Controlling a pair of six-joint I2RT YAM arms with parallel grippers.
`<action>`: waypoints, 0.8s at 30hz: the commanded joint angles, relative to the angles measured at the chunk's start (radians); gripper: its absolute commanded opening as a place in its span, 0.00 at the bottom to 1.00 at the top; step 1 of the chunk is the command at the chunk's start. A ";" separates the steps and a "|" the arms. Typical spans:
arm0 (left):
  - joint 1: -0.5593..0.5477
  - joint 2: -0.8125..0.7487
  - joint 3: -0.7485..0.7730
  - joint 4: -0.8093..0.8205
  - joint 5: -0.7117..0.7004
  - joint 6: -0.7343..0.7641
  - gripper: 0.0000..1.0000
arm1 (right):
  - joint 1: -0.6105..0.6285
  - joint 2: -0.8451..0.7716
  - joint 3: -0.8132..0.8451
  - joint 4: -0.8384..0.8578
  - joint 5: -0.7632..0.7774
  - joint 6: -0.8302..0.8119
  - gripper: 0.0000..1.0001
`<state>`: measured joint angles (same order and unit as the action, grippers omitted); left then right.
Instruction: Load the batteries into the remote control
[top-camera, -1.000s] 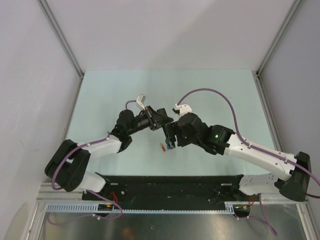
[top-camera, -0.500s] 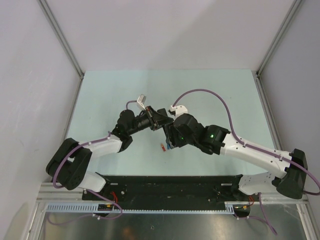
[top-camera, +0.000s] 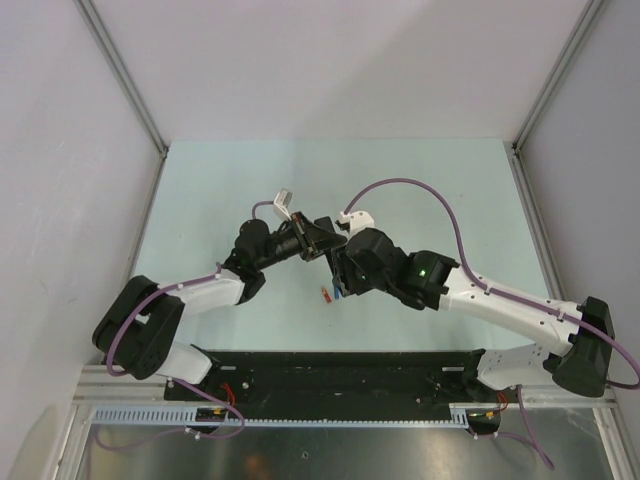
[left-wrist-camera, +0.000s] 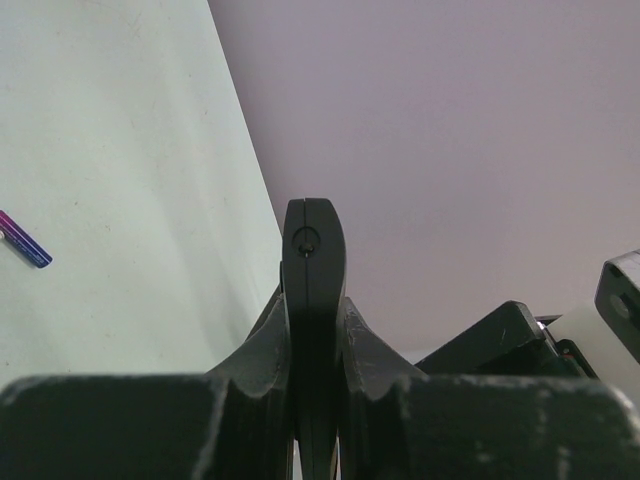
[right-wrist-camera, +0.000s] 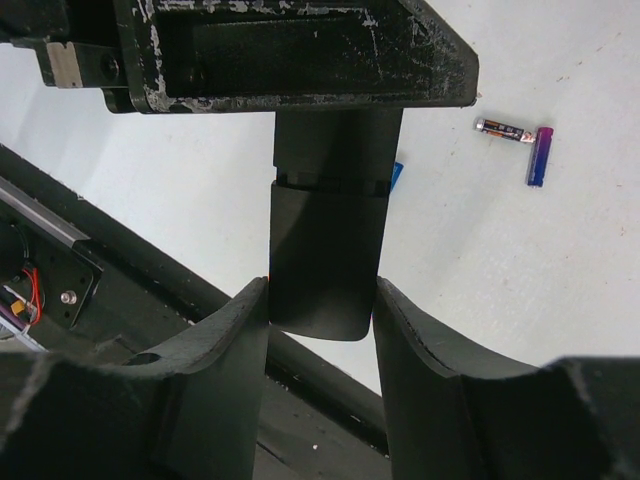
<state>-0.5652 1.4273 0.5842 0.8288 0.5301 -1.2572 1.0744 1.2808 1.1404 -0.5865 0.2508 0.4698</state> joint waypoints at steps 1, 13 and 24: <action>0.002 -0.005 0.034 0.046 0.018 0.001 0.00 | 0.007 -0.005 0.047 0.010 0.028 -0.011 0.40; 0.017 0.013 0.026 0.044 0.016 0.025 0.00 | 0.021 -0.032 0.061 -0.026 0.030 -0.008 0.38; 0.033 0.021 0.035 0.044 0.025 0.048 0.00 | 0.022 -0.071 0.062 -0.047 -0.016 0.003 0.38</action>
<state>-0.5594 1.4330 0.5934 0.8608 0.5541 -1.2568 1.0840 1.2572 1.1522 -0.6090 0.2584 0.4744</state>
